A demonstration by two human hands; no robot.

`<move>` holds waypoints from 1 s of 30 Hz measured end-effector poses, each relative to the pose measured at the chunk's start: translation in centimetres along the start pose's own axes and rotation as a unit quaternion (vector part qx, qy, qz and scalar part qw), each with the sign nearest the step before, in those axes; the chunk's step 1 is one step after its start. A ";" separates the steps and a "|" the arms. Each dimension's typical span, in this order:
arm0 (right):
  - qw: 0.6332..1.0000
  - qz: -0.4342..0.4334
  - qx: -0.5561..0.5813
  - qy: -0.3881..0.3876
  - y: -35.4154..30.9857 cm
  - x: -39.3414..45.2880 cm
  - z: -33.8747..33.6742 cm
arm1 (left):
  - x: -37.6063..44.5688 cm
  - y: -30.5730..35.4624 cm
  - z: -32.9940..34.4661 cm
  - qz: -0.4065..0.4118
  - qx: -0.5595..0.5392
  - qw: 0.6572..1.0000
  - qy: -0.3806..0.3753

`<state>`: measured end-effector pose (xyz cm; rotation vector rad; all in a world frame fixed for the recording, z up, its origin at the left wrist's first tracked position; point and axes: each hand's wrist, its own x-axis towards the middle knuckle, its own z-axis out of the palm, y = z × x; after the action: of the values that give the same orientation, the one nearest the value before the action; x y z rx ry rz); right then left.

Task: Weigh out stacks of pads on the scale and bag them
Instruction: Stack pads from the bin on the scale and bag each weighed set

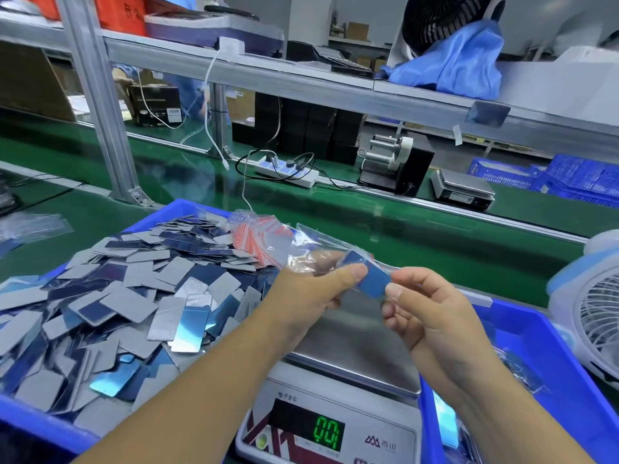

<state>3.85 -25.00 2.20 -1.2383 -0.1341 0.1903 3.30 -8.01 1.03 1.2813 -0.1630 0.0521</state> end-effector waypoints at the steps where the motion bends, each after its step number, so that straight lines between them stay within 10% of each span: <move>1: 1.000 0.001 0.002 0.001 0.1 0.0 0.0 | 0.0 -0.1 -0.1 0.009 0.003 1.000 -0.005; 14: 1.000 -0.001 0.026 -0.011 1.1 -1.3 1.9 | -0.5 -1.4 0.8 -0.052 0.046 0.997 0.038; 20: 0.990 -0.082 -0.091 0.070 0.2 -0.2 0.5 | -0.4 -0.3 -0.1 -0.033 0.024 0.991 -0.129; 30: 0.912 -0.185 -0.367 0.019 -0.5 0.0 -0.6 | 0.0 -0.8 -0.2 -0.020 0.111 0.993 -0.031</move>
<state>3.98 -25.70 2.43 -1.9343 -0.4312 -0.2418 3.46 -8.07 0.23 1.5096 -0.1891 -0.0050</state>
